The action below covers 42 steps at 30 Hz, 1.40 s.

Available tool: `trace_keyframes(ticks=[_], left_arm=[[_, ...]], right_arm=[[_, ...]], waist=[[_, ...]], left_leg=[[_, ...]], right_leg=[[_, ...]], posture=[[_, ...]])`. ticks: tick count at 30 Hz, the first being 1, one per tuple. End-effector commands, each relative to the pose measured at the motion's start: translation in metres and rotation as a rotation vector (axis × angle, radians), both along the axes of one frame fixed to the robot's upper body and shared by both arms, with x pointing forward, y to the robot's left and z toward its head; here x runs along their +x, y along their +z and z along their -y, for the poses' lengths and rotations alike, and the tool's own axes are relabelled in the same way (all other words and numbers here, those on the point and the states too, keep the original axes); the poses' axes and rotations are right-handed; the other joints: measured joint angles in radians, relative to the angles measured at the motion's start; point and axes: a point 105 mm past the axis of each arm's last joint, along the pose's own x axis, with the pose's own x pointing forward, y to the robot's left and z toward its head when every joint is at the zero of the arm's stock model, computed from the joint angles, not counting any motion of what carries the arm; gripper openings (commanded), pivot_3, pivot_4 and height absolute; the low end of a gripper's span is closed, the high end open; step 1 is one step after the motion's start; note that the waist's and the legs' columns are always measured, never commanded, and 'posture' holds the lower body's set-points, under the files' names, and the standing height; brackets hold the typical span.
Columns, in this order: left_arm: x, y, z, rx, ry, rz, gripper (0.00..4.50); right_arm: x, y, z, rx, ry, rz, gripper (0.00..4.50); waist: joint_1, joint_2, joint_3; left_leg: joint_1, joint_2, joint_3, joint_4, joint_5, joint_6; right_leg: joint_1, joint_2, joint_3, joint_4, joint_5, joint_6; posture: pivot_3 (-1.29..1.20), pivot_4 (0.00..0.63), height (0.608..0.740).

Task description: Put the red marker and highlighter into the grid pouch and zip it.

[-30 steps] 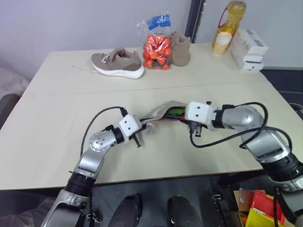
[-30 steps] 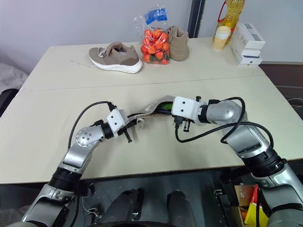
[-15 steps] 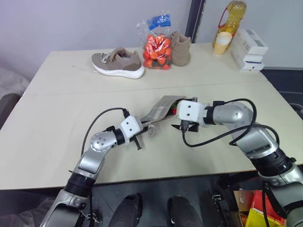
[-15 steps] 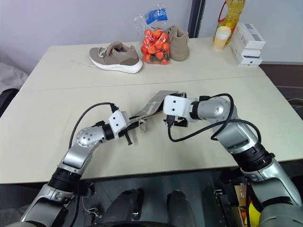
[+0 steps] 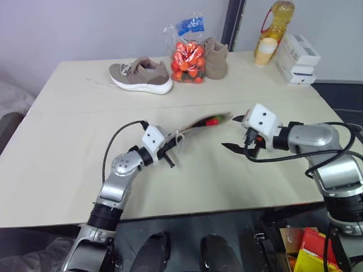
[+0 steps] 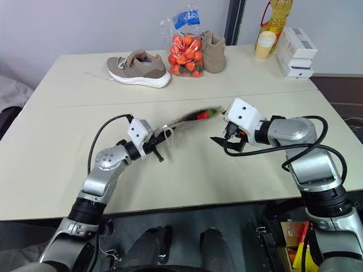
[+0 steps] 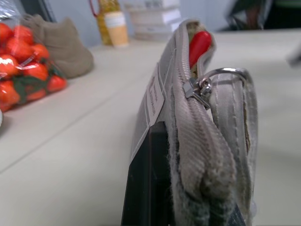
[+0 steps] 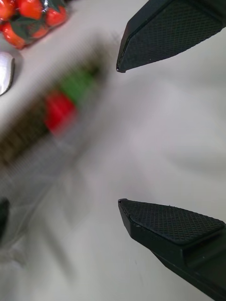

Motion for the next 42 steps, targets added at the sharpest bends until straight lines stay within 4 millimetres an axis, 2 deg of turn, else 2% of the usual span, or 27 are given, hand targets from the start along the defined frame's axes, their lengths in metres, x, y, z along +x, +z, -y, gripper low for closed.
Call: trace_keyframes(ticks=[1,6,9,15,20,23,27,30,38,42], left_arm=[[0.007,0.013,0.001,-0.101,0.032,-0.013,0.00],[0.013,0.019,0.009,-0.228,0.006,-0.107,0.00],[0.011,0.015,0.021,-0.246,-0.063,-0.182,0.00],[0.012,0.005,0.028,-0.256,-0.110,-0.323,0.00],[0.009,0.006,0.032,-0.234,-0.145,-0.331,0.00],[0.009,0.007,0.033,-0.235,-0.147,-0.335,0.00],[0.007,0.004,0.035,-0.203,-0.137,-0.317,0.00],[0.009,0.008,0.028,-0.217,-0.114,-0.305,0.00],[0.015,0.007,0.004,-0.146,-0.028,-0.221,0.00],[0.018,0.004,-0.014,-0.049,0.007,-0.156,0.00]], right_arm=[[-0.008,0.012,-0.013,0.128,0.004,0.025,4.46],[-0.009,0.006,-0.030,0.290,-0.045,-0.022,4.46],[-0.004,-0.001,-0.047,0.391,-0.097,-0.054,4.46],[-0.007,-0.015,-0.074,0.415,-0.110,-0.090,4.46],[-0.007,-0.020,-0.081,0.435,-0.121,-0.114,4.46],[-0.007,-0.017,-0.086,0.470,-0.118,-0.138,3.68],[-0.004,-0.018,-0.087,0.495,-0.154,-0.151,1.60],[-0.004,-0.019,-0.090,0.498,-0.159,-0.154,0.01],[-0.001,-0.002,-0.064,0.467,-0.211,-0.072,0.01],[0.011,0.019,-0.025,0.400,-0.304,0.043,0.01]], waist=[[-0.002,0.000,0.000],[0.000,0.000,0.000],[0.000,-0.001,0.000],[-0.001,0.000,0.000],[-0.002,0.000,0.000],[-0.002,0.000,0.000],[-0.002,0.000,0.000],[-0.002,0.000,0.000],[-0.004,0.000,0.000],[-0.003,0.000,0.000]], left_leg=[[0.000,0.000,0.000,0.000,0.000,0.000],[0.000,0.000,0.000,0.000,0.000,0.000],[0.000,0.000,-0.001,0.001,0.000,0.000],[0.000,0.000,0.000,0.001,0.000,0.000],[0.000,0.000,0.000,0.001,0.000,0.000],[0.000,0.000,0.000,0.001,0.000,0.000],[0.000,0.000,-0.001,0.001,0.000,0.000],[0.000,0.000,0.000,0.001,0.000,0.000],[0.000,0.000,0.000,0.000,0.000,0.000],[0.000,0.000,0.000,0.000,0.000,0.000]], right_leg=[[0.000,0.000,0.000,0.000,0.000,0.000],[0.000,0.000,0.000,0.000,0.000,0.000],[0.000,0.000,0.000,0.001,0.000,0.000],[0.000,0.001,0.000,0.001,0.000,0.000],[0.000,0.001,0.000,0.001,0.000,0.000],[0.000,0.001,0.000,0.001,0.000,0.000],[0.000,0.001,0.000,0.001,0.000,0.000],[0.000,0.001,0.000,0.001,0.000,0.000],[-0.001,0.001,0.000,0.001,0.000,0.000],[-0.001,0.001,0.000,0.001,0.000,0.000]], posture=[[0.00,0.150,0.740],[0.00,0.150,0.740],[0.00,0.150,0.740],[0.00,0.150,0.740],[0.00,0.150,0.740],[0.00,0.150,0.740],[0.00,0.150,0.740],[0.00,0.150,0.740],[0.00,0.150,0.740],[0.00,0.150,0.740]])
